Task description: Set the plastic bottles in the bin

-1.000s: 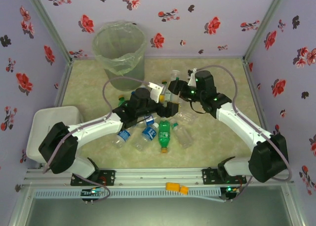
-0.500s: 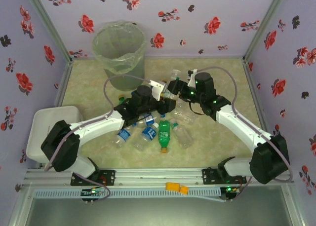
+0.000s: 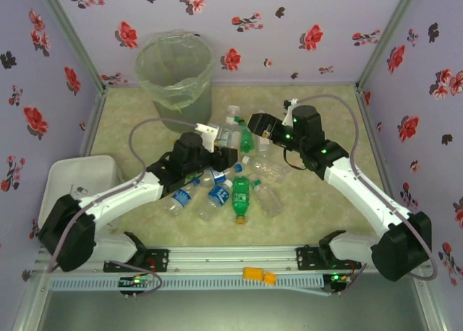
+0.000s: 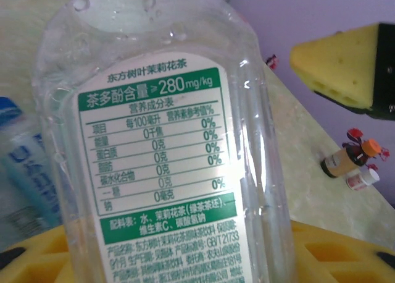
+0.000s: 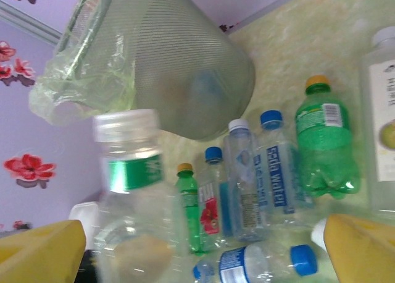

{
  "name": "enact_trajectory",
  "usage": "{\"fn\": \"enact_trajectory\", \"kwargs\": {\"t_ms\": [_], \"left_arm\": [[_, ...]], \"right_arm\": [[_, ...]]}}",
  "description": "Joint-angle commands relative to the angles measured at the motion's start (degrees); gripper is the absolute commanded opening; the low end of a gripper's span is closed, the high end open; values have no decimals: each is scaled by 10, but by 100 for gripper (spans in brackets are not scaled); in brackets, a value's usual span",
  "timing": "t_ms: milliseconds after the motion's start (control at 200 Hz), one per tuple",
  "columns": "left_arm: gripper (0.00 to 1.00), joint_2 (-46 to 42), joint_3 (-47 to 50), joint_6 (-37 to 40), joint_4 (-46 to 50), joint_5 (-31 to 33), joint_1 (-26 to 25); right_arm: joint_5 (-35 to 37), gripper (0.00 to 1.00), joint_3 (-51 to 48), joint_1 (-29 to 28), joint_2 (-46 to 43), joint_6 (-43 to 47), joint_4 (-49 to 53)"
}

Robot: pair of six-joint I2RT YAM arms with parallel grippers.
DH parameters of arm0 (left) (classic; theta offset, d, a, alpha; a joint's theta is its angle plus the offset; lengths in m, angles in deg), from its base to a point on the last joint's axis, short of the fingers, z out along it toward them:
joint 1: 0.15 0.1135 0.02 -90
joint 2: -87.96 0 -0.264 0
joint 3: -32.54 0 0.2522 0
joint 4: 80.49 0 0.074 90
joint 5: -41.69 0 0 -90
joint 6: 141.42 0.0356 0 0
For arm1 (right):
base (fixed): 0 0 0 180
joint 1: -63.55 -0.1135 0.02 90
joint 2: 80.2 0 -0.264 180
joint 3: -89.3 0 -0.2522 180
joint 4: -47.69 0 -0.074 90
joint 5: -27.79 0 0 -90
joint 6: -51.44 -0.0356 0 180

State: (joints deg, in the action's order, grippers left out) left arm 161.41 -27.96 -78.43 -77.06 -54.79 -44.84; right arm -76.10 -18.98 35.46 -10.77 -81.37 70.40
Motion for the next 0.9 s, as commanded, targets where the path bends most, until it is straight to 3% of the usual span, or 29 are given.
{"fn": "enact_trajectory", "kwargs": {"t_ms": [0, 65, 395, 745, 895], "left_arm": [[14, -57, -11, 20, 36, 29, 18], [0, -77, -27, 29, 60, 30, 36], [0, -93, -149, 63, 110, 25, 149], [0, 98, -473, 111, 270, -12, 291], [0, 205, -610, 104, 358, -42, 321]], "right_arm": [[24, 100, -8, 3, -3, 41, 41], [17, 100, -18, 3, 1, 46, 45], [33, 100, -69, -7, -10, 48, 36], [85, 100, -103, -28, -60, 87, 28], [91, 100, -116, -34, -74, 87, 24]]}}
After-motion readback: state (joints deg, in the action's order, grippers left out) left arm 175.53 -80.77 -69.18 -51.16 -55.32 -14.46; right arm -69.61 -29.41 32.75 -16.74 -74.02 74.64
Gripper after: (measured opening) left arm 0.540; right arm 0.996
